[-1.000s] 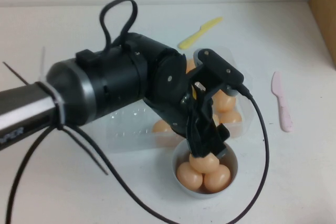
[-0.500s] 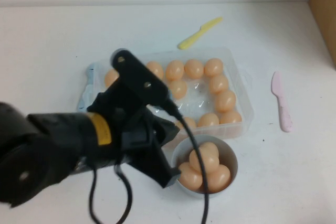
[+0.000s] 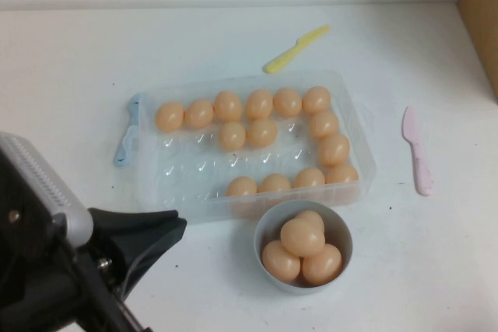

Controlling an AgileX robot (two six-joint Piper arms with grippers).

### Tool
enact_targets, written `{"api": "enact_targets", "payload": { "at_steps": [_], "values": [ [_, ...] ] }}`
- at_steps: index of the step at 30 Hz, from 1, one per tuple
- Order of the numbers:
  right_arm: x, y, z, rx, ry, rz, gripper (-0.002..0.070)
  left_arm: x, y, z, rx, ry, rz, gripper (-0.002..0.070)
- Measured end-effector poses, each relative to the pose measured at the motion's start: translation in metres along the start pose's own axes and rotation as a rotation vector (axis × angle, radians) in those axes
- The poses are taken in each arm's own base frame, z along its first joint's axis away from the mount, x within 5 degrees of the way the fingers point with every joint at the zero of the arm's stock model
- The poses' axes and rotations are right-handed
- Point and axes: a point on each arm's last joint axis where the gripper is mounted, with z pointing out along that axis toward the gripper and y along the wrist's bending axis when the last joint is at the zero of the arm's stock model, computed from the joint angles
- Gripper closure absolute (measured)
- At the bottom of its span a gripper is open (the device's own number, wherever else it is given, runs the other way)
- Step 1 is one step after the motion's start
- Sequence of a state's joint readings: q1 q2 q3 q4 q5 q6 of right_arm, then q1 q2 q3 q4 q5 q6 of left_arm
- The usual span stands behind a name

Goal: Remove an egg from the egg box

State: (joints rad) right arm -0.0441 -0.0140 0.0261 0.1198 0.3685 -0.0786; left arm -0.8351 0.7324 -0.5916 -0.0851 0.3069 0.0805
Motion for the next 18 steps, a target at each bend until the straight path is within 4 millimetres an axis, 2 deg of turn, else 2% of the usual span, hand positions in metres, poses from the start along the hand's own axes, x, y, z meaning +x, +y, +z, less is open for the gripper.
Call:
{"api": "enact_targets", "payload": {
  "at_steps": [5, 13, 18],
  "values": [
    [0.0, 0.0, 0.0, 0.0, 0.0, 0.0, 0.0694, 0.005, -0.001, -0.009, 0.005, 0.028, -0.001, 0.0676],
    [0.0, 0.0, 0.0, 0.0, 0.0, 0.0, 0.0694, 0.01, 0.0, -0.01, -0.004, 0.075, 0.028, 0.0676],
    [0.0, 0.0, 0.0, 0.0, 0.0, 0.0, 0.0694, 0.024, 0.002, -0.01, -0.018, 0.082, 0.048, 0.0676]
  ]
}}
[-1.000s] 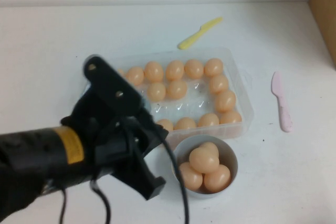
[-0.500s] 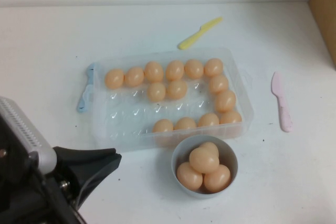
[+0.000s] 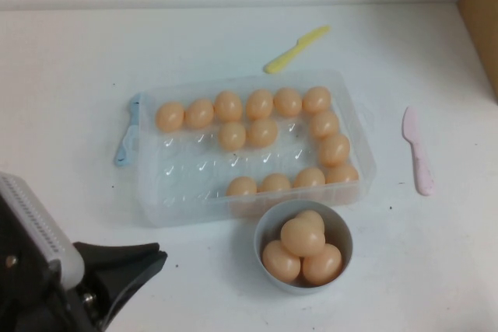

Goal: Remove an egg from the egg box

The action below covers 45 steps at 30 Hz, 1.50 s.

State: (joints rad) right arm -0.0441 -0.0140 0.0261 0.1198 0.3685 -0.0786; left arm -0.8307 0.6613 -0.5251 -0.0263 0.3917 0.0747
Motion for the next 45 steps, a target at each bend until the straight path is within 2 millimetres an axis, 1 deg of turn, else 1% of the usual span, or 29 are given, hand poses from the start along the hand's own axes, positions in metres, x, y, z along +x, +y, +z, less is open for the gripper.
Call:
{"api": "enact_targets", "payload": {
  "at_steps": [5, 8, 12, 14, 19, 23, 27, 33, 45],
  "values": [
    [0.0, 0.0, 0.0, 0.0, 0.0, 0.0, 0.0694, 0.029, 0.008, -0.002, -0.077, -0.132, -0.033, 0.0676],
    [0.0, 0.0, 0.0, 0.0, 0.0, 0.0, 0.0694, 0.055, 0.013, -0.005, -0.153, -0.217, -0.053, 0.0676],
    [0.0, 0.0, 0.0, 0.0, 0.0, 0.0, 0.0694, 0.089, 0.019, -0.016, -0.285, -0.289, -0.085, 0.0677],
    [0.0, 0.0, 0.0, 0.0, 0.0, 0.0, 0.0694, 0.105, 0.021, -0.021, -0.359, -0.305, -0.103, 0.0677],
    [0.0, 0.0, 0.0, 0.0, 0.0, 0.0, 0.0694, 0.133, 0.023, -0.029, -0.521, -0.282, -0.153, 0.0678],
    [0.0, 0.0, 0.0, 0.0, 0.0, 0.0, 0.0694, 0.145, 0.026, -0.032, -0.623, -0.213, -0.205, 0.0678],
    [0.0, 0.0, 0.0, 0.0, 0.001, 0.0, 0.0694, 0.15, 0.027, -0.033, -0.674, -0.16, -0.242, 0.0678],
    [0.0, 0.0, 0.0, 0.0, 0.001, 0.0, 0.0694, 0.155, 0.027, -0.032, -0.679, -0.111, -0.264, 0.0678],
    [0.0, 0.0, 0.0, 0.0, 0.001, 0.0, 0.0694, 0.155, 0.027, -0.032, -0.678, -0.108, -0.265, 0.0678]
  ]
}}
